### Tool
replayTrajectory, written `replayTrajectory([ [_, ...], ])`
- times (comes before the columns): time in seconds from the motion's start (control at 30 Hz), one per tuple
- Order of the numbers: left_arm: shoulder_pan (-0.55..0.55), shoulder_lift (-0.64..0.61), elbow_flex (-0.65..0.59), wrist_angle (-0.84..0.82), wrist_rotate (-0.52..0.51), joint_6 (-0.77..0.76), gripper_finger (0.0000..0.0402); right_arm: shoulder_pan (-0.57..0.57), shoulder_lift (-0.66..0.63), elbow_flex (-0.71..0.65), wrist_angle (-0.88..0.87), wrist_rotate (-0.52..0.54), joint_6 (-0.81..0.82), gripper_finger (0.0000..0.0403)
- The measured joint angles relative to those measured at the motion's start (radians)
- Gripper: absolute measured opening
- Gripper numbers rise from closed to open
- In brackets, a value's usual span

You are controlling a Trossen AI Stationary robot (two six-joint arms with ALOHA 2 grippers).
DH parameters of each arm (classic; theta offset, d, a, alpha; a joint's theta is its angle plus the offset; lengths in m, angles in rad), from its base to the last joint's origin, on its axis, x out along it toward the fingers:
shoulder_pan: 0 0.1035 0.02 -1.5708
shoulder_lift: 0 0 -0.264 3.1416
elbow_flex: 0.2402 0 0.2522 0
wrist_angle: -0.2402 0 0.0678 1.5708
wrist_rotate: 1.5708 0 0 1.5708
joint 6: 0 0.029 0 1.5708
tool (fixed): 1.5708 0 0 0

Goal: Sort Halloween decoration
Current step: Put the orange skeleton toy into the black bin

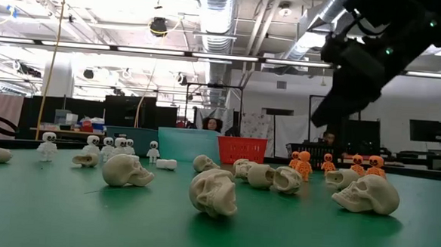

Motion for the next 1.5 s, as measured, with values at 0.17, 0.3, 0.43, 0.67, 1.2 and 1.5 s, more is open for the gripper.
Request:
replayTrajectory([
  [0.17,0.0,0.0,0.0,0.0,-0.002,-0.001,0.021,0.048,0.096,-0.004,0.004,0.06,0.065,0.0207],
  [0.3,0.0,0.0,0.0,0.0,-0.002,-0.009,0.021,0.073,0.157,-0.039,0.026,0.083,0.146,0.0207],
  [0.43,0.0,0.0,0.0,0.0,-0.003,-0.009,0.021,0.087,0.204,-0.066,0.086,0.084,0.186,0.0207],
  [0.67,0.0,0.0,0.0,-0.001,-0.023,-0.007,0.021,0.085,0.26,-0.074,0.161,0.085,0.202,0.0177],
  [1.2,0.0,0.0,0.0,-0.001,-0.023,-0.01,0.021,0.072,0.267,-0.074,0.153,0.098,0.265,0.0013],
  [1.5,0.0,0.0,0.0,-0.001,-0.023,-0.01,0.021,0.076,0.252,-0.074,0.157,0.092,0.33,0.0016],
])
